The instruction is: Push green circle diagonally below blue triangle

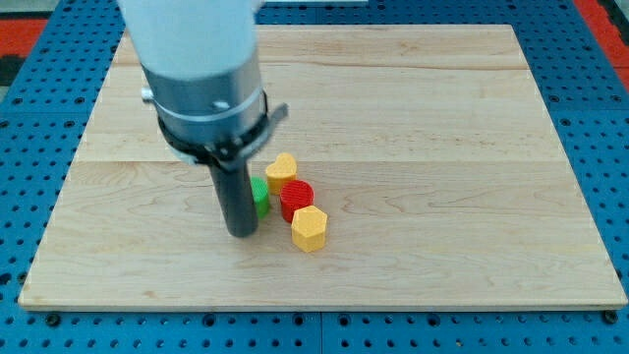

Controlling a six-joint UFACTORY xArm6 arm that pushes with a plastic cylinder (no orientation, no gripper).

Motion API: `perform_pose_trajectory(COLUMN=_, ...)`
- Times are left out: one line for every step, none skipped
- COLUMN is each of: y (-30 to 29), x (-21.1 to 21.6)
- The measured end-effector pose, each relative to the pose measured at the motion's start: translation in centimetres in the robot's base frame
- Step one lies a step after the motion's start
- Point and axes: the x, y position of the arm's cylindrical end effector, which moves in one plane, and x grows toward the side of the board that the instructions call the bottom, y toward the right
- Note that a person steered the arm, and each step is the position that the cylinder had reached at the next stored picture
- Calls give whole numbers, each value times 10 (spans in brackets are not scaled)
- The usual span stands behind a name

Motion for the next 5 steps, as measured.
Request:
perform_pose_trajectory(y=15, x=-9)
perform_pose_trajectory(y=12, x=-20)
perform_pose_trajectory(y=-17, x=-64)
perform_pose_trajectory(y=-27, x=-109)
perform_pose_trajectory(y=-21, x=-128)
